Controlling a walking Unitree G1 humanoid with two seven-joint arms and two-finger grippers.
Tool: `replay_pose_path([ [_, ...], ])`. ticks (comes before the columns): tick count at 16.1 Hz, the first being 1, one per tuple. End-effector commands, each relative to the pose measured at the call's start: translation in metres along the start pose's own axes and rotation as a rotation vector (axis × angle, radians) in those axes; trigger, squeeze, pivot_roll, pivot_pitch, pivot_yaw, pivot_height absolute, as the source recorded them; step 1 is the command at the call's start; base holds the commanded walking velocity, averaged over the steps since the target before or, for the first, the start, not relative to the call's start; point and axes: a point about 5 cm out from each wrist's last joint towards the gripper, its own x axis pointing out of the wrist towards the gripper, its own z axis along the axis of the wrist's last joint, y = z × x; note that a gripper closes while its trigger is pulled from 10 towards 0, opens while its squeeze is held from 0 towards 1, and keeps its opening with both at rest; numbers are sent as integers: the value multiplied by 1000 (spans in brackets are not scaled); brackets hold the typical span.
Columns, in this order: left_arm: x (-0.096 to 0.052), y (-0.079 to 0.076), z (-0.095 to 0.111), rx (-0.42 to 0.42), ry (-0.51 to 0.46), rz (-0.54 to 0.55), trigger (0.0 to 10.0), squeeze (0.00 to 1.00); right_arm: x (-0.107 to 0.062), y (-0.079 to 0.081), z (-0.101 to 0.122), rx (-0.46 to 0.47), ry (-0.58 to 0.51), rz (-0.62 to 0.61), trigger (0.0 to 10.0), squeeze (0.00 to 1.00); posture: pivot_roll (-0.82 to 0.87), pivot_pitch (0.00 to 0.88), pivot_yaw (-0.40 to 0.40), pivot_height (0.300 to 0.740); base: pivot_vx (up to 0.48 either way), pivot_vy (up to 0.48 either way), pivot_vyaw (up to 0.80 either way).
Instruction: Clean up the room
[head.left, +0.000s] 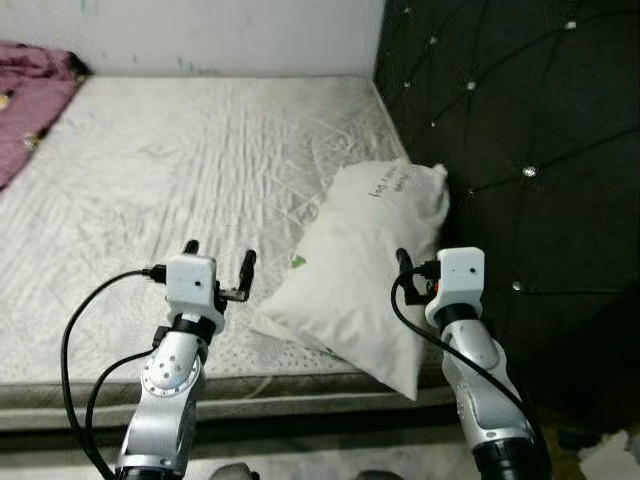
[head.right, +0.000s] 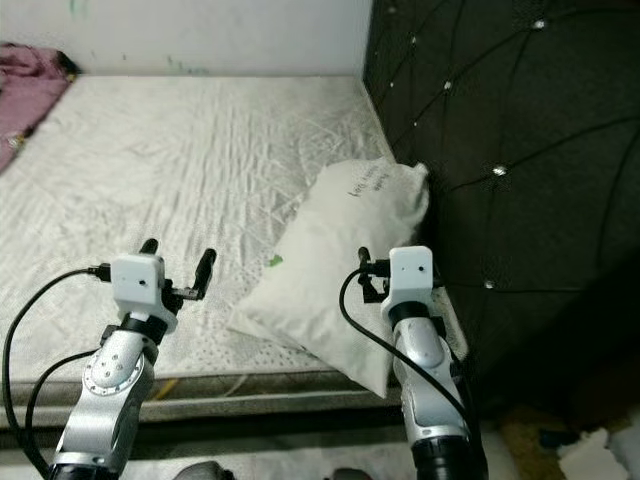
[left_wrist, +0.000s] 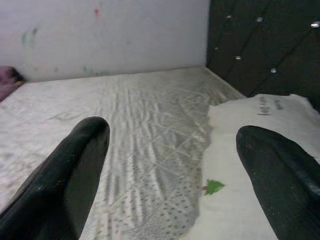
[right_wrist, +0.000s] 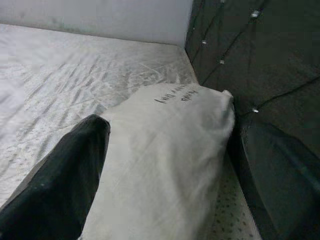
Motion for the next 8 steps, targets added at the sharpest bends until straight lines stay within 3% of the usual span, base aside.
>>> replay_pose_path([
  [1, -1, 3, -2, 13, 11, 14, 10000, 0, 2, 0, 2, 8, -8, 3, 10000, 0, 8, 0, -1, 740, 0, 0, 0],
  [3, 0, 3, -2, 18, 12, 8, 10000, 0, 3, 0, 2, 11, -10, 2, 10000, 0, 6, 0, 2, 740, 0, 0, 0],
  [8, 2, 3, -1, 21, 9, 3, 10000, 0, 4, 0, 3, 12, -12, -3, 10000, 0, 6, 0, 2, 740, 0, -457, 0],
])
